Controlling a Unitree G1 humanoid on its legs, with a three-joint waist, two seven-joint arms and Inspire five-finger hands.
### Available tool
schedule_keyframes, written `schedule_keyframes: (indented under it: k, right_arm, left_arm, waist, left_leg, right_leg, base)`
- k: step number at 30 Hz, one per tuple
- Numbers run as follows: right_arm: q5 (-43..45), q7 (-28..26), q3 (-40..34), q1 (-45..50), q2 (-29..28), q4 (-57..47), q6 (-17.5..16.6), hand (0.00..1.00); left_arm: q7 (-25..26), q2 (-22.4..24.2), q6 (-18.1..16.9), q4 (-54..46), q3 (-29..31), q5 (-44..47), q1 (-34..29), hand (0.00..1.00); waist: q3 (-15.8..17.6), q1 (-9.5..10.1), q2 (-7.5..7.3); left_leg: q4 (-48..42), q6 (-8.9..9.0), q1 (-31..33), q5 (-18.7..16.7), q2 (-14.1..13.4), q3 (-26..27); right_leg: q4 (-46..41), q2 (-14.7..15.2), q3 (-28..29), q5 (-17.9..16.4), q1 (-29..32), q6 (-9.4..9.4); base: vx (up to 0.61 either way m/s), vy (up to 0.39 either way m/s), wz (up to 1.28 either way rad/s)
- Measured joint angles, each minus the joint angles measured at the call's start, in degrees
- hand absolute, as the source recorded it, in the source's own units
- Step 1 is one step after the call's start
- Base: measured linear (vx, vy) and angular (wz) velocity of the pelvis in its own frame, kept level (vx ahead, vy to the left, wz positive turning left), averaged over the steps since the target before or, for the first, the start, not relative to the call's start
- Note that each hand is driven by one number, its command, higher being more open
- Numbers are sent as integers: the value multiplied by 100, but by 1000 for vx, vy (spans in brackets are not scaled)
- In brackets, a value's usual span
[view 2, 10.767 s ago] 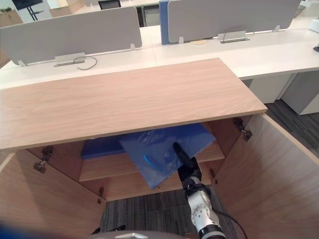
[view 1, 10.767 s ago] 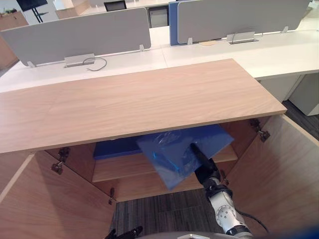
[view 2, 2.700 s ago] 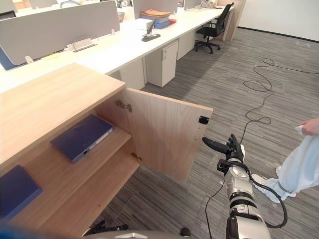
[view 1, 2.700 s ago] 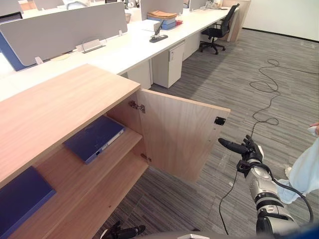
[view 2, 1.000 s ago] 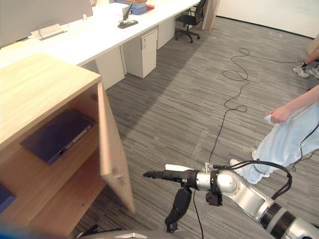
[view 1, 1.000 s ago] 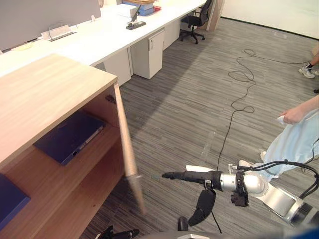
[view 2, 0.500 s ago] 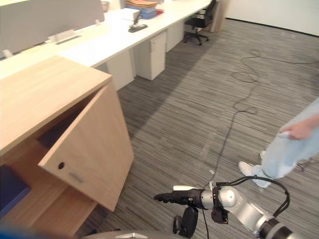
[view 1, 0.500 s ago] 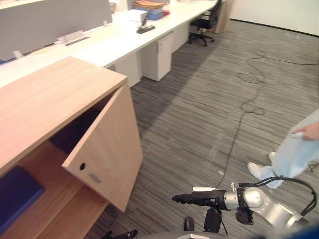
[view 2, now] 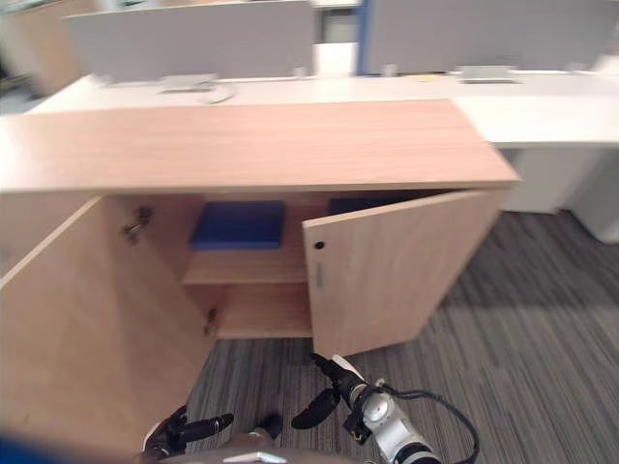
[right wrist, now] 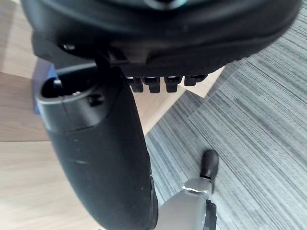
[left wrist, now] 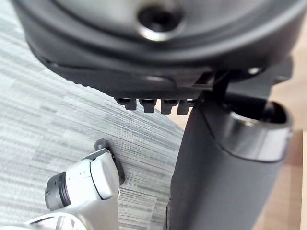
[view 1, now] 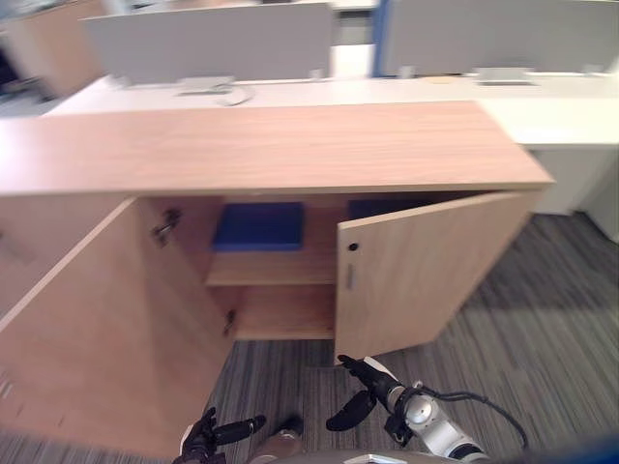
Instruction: Walk over to the cabinet, pick up the folder, carry it to the office cabinet, place the folder inside the office cabinet, then close the office cabinet door
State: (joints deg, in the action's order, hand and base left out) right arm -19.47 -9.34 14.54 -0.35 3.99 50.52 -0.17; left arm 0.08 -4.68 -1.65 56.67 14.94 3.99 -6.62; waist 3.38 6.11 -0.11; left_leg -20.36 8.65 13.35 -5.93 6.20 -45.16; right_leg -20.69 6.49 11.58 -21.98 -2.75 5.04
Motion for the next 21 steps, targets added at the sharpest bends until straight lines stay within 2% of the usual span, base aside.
schedule_keyframes:
  k: [1,2,3,4,5,7,9,10,11,12,13,14,15,16,17,18,19,20,21]
  right_arm:
    - [187,138,-94,118,2,115,69,100]
    - [246,187,-206,135,-26,179,97,100]
    - [440,306,-363,130,-114,322,165,100]
    - [650,426,-539,251,-223,333,148,100]
    - [706,475,-646,321,-265,334,126,100]
    - [869,607,-1050,418,-320,447,119,100]
    - [870,674,-1367,451,-302,458,113,100]
    - [848,708,-1532,451,-307,531,78,100]
    - [847,715,-1652,455,-201,603,118,100]
    - [847,718,-1686,465,-185,606,118,100]
    - [895,759,-1906,508,-178,605,115,100]
    - [1105,829,-2186,538,-179,606,113,100]
    - [1117,830,-2256,537,-185,605,113,100]
    - [1305,869,-2528,534,-198,659,103,100]
    - [1485,903,-2782,548,-307,813,106,100]
    - [1569,914,-2874,548,-351,874,101,100]
    - [1753,927,-2983,556,-404,957,53,100]
    - [1883,901,-3137,528,-397,1020,-3,100]
    - [1974,907,-3157,507,-382,1038,-26,100]
  left_arm:
    - [25,170,28,-173,0,2,-11,100]
    - [17,213,41,-321,5,20,-5,100]
    - [75,270,38,-610,30,91,-52,100]
    - [183,316,37,-785,96,208,-122,100]
    - [229,342,35,-811,135,235,-130,100]
    - [369,423,31,-950,153,240,-162,100]
    - [451,536,-40,-1192,256,240,-168,100]
    - [481,622,-101,-1323,371,223,-106,100]
    - [539,657,-106,-1338,470,223,-161,100]
    - [549,653,-106,-1335,487,223,-176,100]
    - [584,651,-107,-1304,540,224,-210,100]
    - [586,649,-123,-1222,580,229,-196,100]
    - [584,649,-126,-1205,580,229,-196,100]
    - [575,631,-130,-1115,579,232,-162,100]
    - [582,581,-158,-1065,572,251,-171,100]
    - [585,567,-159,-1032,564,293,-210,100]
    - [599,572,-158,-1010,575,398,-288,100]
    - [614,575,-168,-1008,570,452,-354,100]
    - [623,589,-179,-1007,570,454,-378,100]
  waist:
    - [-54,-20,56]
    - [-58,8,78]
    - [-27,73,8]
    - [-65,80,-85]
    - [-78,83,-106]
    - [-10,1,-174]
    - [92,-34,-148]
    - [215,-57,-139]
    - [232,-37,-46]
    - [247,-43,-43]
    - [238,-70,-41]
    - [212,-155,7]
    - [217,-178,13]
    - [216,-214,-24]
    - [225,-207,-209]
    - [202,-201,-267]
    - [185,-210,-275]
    - [208,-208,-154]
    - [192,-206,-163]
  left_leg:
    - [-116,36,113,-108,-48,114]
    - [-52,139,206,-20,-125,58]
    - [192,230,232,137,-211,-126]
    - [416,192,262,303,-293,-180]
    - [437,143,285,370,-299,-151]
    - [223,-84,466,627,-303,695]
    - [357,-423,634,1022,-533,1797]
    - [-485,-687,877,439,-772,2678]
    - [-2006,-721,1093,-258,-1030,3477]
    - [-2186,-721,1078,-355,-1073,3618]
    - [-2595,-732,980,-684,-1287,4209]
    - [-2449,-881,870,-973,-1579,5007]
    - [-2359,-922,867,-1010,-1617,5161]
    - [-1826,-991,764,-1028,-1502,5545]
    - [-1246,-1074,600,-767,-1091,5496]
    - [-969,-1098,498,-614,-917,5437]
    - [-491,-1141,268,-336,-697,5295]
    - [-95,-1144,104,-92,-579,5180]
    - [95,-1155,35,27,-518,5125]
  right_leg:
    - [-6,-106,-483,-48,-64,-58]
    - [-29,-182,-672,-69,-46,-87]
    - [17,-303,-862,-63,-38,-128]
    - [121,-365,-1021,-33,-63,-179]
    - [162,-379,-1095,-24,-95,-195]
    - [231,-374,-1388,-14,-261,-236]
    - [341,-434,-1658,101,-299,-366]
    - [468,-456,-1850,223,-363,-409]
    - [466,-526,-2016,243,-415,-427]
    - [466,-525,-2062,243,-441,-427]
    - [466,-503,-2252,245,-450,-422]
    - [470,-475,-2570,250,-449,-393]
    - [473,-471,-2633,253,-438,-387]
    - [528,-438,-2876,272,-424,-296]
    - [678,-220,-2984,348,-446,-260]
    - [734,-136,-3014,431,-481,-271]
    - [805,-53,-3042,648,-584,-307]
    - [849,-30,-3018,783,-605,-346]
    - [904,-15,-3016,828,-629,-340]
  base:
    - [-4,-237,179]
    - [7,-190,151]
    - [-15,-149,94]
    - [-12,-128,73]
    - [14,-104,73]
    - [30,-58,72]
    - [33,-19,65]
    - [101,-9,58]
    - [88,4,44]
    - [139,4,50]
    - [113,21,84]
    - [136,28,92]
    - [113,39,126]
    - [94,31,129]
    - [110,38,134]
    - [106,46,112]
    - [90,68,86]
    - [49,58,78]
    - [-6,17,57]
